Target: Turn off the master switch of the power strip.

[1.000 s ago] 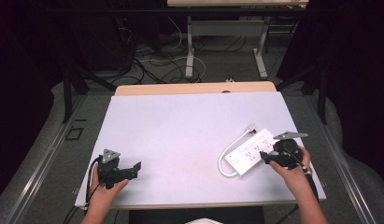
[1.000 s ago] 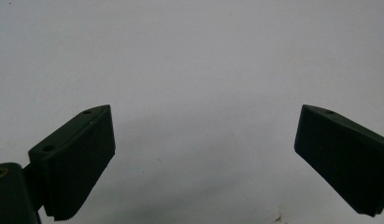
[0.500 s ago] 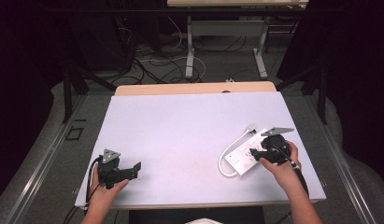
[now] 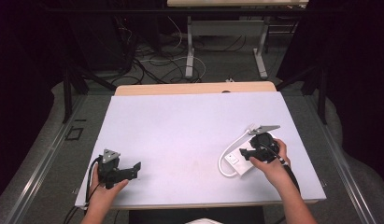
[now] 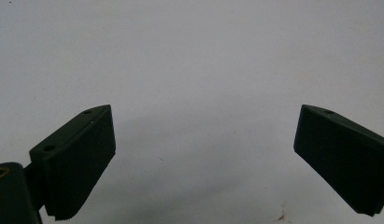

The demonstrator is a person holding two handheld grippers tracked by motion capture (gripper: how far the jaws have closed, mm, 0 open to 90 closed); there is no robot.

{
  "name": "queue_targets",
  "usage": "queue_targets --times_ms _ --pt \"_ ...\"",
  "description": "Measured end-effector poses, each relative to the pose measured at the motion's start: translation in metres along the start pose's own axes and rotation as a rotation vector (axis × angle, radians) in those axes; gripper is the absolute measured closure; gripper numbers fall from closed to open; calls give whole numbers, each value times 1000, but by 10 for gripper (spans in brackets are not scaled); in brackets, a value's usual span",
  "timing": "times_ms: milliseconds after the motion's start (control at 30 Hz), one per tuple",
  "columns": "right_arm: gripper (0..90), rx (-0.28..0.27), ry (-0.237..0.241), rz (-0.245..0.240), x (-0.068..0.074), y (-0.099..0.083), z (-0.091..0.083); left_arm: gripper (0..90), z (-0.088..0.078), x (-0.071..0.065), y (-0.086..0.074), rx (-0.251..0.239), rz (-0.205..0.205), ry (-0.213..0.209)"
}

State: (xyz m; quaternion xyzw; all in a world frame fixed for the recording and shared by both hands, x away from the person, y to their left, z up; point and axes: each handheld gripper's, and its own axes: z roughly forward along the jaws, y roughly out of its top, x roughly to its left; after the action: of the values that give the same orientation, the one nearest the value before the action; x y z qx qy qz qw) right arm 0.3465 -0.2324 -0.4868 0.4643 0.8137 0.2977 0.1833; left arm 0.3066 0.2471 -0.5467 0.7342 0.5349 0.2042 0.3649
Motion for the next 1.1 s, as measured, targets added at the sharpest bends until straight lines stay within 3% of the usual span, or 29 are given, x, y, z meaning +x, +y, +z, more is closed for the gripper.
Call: queue_targets --times_ms 467,633,700,1100 --pt "494 16 12 -51 12 9 5 57 0 0 0 -2 7 5" --pt "561 13 25 -74 17 13 8 58 0 0 0 -1 13 5" --pt "568 17 26 -60 18 13 8 58 0 0 0 -2 12 4" --pt "709 26 54 -80 24 15 13 59 0 1 0 3 14 3"
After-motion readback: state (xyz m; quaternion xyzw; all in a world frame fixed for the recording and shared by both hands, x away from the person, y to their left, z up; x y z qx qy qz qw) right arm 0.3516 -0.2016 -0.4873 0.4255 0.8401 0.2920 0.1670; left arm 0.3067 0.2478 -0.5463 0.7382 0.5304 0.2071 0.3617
